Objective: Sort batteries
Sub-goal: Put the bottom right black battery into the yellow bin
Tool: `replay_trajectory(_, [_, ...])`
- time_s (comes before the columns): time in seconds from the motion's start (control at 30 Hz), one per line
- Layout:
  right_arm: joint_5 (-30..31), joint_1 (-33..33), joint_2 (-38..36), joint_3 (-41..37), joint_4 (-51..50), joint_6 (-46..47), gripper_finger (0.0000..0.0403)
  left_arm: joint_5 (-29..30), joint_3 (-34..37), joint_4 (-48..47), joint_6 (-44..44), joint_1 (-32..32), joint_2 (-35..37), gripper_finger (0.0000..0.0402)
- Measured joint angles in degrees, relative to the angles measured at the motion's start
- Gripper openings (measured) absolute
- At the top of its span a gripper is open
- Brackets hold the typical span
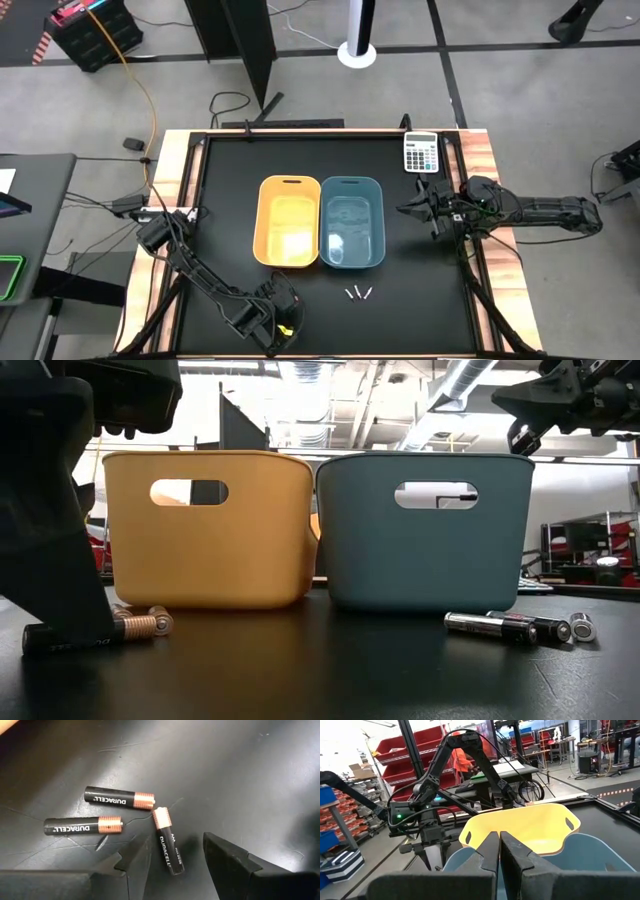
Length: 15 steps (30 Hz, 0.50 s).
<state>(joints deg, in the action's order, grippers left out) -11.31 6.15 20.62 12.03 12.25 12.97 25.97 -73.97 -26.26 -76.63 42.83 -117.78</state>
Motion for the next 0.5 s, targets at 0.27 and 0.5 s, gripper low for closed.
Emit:
replay_trajectory(0.27, [0.0, 0.0, 0.0, 0.0, 0.0, 0.0, 0.0033, -1.4, 0.1, -1.3, -1.1, 0.0, -0.1, 0.0104])
replay_trajectory(0.5, [0.0, 0.0, 0.0, 0.0, 0.0, 0.0, 0.0033, -2.4, 0.1, -1.6, 0.1, -0.1, 0.0, 0.0052])
